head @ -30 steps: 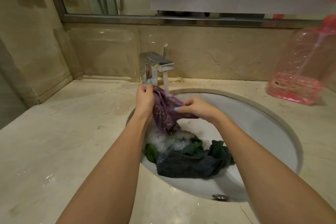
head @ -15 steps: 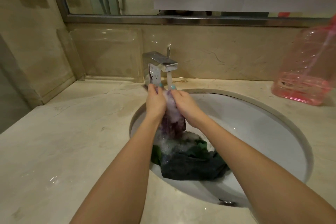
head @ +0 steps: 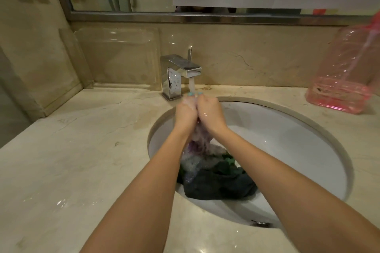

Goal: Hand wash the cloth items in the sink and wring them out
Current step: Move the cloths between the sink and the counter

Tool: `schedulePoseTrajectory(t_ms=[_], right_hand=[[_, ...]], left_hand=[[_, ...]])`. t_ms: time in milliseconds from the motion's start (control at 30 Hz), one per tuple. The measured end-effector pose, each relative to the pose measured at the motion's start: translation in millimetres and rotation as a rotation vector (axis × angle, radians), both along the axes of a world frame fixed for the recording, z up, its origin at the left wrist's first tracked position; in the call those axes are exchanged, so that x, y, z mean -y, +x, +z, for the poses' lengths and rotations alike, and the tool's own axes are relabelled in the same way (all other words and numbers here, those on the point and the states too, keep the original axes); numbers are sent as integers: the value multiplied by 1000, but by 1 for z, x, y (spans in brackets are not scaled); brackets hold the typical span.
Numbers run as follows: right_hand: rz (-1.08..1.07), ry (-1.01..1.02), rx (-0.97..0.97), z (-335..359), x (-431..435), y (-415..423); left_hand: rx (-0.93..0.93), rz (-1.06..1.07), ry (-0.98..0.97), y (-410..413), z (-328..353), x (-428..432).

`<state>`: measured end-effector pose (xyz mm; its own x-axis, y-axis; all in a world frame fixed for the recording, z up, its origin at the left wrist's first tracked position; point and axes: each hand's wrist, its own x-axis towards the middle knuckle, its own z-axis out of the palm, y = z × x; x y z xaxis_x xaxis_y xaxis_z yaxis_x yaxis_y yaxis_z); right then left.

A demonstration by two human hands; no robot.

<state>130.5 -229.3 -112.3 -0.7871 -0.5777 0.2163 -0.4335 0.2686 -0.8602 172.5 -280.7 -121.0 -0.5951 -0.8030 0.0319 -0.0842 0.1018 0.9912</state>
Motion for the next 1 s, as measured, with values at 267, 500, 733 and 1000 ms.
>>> schedulePoseTrajectory(t_ms=[267,500,733,1000], right_hand=[[104,-28,65,0,-7,8],[-41,38,138,-12,1,-27],[460,-64,440,3,-32,-53],[536,147,184,4,-46,-54]], left_hand=[[59,34,-152,3,8,16],[-95,-47,157,12,13,-6],[-255,133,191,21,1,22],[-170,145,16,24,-1,32]])
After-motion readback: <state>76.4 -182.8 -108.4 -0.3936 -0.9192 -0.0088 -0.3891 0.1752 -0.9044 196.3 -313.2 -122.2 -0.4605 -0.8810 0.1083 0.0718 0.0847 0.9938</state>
